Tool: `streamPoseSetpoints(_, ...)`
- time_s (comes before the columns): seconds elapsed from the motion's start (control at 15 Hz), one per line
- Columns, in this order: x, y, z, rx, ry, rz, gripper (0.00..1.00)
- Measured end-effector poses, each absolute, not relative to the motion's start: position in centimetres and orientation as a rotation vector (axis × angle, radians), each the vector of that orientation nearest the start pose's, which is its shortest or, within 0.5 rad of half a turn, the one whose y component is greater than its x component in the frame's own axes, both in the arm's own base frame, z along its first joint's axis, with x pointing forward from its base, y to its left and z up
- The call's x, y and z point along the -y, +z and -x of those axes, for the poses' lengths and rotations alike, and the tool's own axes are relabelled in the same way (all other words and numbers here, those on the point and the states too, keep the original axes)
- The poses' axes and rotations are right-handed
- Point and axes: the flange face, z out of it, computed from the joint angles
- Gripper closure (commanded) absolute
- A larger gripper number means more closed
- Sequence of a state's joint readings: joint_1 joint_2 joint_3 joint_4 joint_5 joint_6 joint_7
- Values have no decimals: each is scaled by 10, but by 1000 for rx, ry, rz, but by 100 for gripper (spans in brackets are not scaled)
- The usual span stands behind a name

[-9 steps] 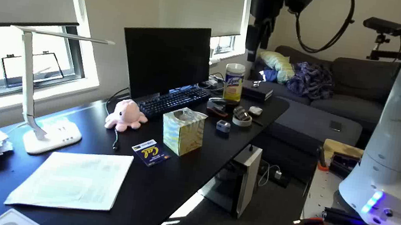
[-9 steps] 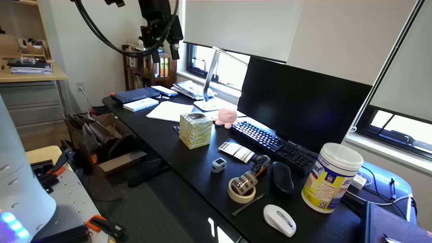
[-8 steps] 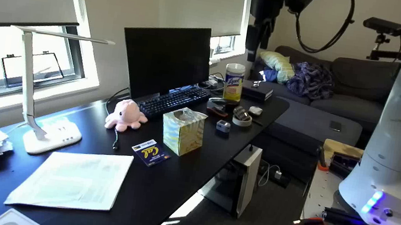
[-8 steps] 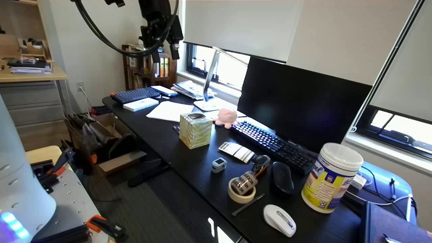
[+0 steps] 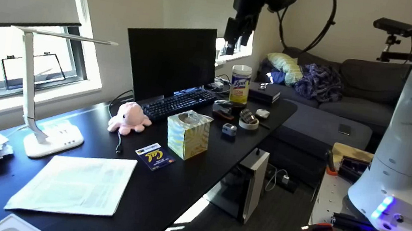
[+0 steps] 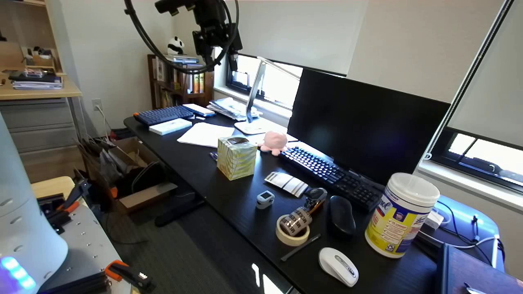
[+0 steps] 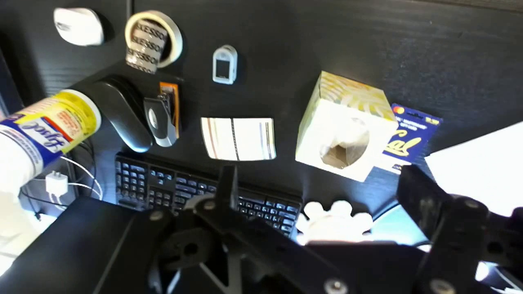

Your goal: Put the pink octopus plush toy on top of the tissue box

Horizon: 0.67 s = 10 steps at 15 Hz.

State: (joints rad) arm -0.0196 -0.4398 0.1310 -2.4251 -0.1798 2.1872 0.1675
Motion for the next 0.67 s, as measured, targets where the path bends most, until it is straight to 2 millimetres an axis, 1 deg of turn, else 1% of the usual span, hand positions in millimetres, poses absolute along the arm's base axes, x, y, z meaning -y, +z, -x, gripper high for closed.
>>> streamPoseSetpoints(0.27, -59, 466, -509, 20, -416, 3184, 0)
streamPoseSetpoints(0.67, -82, 431, -624, 53, -465, 3131, 0)
